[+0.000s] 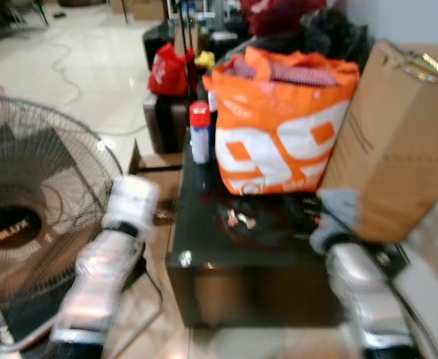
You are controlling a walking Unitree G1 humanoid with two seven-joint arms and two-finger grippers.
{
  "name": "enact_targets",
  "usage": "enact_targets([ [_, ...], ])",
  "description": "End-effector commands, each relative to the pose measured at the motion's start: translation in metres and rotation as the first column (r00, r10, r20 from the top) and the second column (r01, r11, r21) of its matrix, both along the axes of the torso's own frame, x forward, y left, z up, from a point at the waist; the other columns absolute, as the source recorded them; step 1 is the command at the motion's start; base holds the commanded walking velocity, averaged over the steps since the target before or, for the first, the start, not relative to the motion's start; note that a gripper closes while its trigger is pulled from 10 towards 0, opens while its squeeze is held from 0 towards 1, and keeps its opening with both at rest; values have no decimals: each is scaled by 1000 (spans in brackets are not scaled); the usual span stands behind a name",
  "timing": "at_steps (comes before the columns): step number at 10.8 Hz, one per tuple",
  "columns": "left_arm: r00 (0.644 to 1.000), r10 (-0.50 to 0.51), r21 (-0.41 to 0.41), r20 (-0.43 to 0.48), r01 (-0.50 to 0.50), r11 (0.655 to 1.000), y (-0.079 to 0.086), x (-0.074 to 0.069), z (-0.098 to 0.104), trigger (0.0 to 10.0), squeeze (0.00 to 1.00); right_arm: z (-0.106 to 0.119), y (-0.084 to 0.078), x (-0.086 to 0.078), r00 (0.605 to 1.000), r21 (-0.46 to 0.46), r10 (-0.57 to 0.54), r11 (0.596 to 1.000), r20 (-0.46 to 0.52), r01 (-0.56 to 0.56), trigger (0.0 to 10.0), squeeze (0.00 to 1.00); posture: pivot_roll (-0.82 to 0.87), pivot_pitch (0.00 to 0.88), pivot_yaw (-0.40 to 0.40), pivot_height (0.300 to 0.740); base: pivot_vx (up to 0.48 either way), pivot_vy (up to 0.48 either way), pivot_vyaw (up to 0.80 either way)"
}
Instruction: Hang keys on a hook
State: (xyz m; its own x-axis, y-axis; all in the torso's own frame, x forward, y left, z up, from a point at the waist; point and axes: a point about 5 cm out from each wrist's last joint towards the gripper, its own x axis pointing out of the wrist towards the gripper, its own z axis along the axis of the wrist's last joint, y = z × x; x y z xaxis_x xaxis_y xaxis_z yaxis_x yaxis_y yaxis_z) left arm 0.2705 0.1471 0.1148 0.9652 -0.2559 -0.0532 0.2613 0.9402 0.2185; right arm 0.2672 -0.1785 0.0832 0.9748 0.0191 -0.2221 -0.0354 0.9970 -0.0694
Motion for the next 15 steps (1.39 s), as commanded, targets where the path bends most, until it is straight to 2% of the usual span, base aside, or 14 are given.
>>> enact_targets([
  [1,1000,26,21,10,-26,999,10,2,3,10000,659,3,6,2,1000,12,14,1000,15,-15,10000,0,-19,0,20,740,337,0,0],
  [10,1000,23,29,6,-24,999,13,3,2,10000,651,2,6,8,1000,22,4,1000,9,-4,10000,0,-9,0,12,740,337,0,0],
  [11,1000,9,32,-24,-8,999,12,3,-2,10000,631,-2,9,7,999,58,38,998,-38,-35,10000,0,-8,0,11,740,0,0,0],
  [12,993,-70,91,-93,78,993,8,-1,-15,10000,624,-23,15,3,971,-27,153,987,-184,-161,10000,0,-9,0,6,740,0,0,0],
  [13,982,-129,128,-141,147,981,7,-4,-24,10000,631,-39,20,-1,933,-34,231,968,-278,-250,10000,0,-6,0,-10,740,0,0,0],
  [14,967,-161,148,-196,192,970,7,-7,-32,10000,635,-49,21,-2,908,-21,257,960,-330,-280,10000,0,-5,0,-22,740,0,0,0],
  [15,952,-192,184,-238,239,954,8,-10,-40,10000,635,-56,23,-1,889,17,270,959,-369,-284,10000,1000,-4,0,-29,740,0,0,0],
])
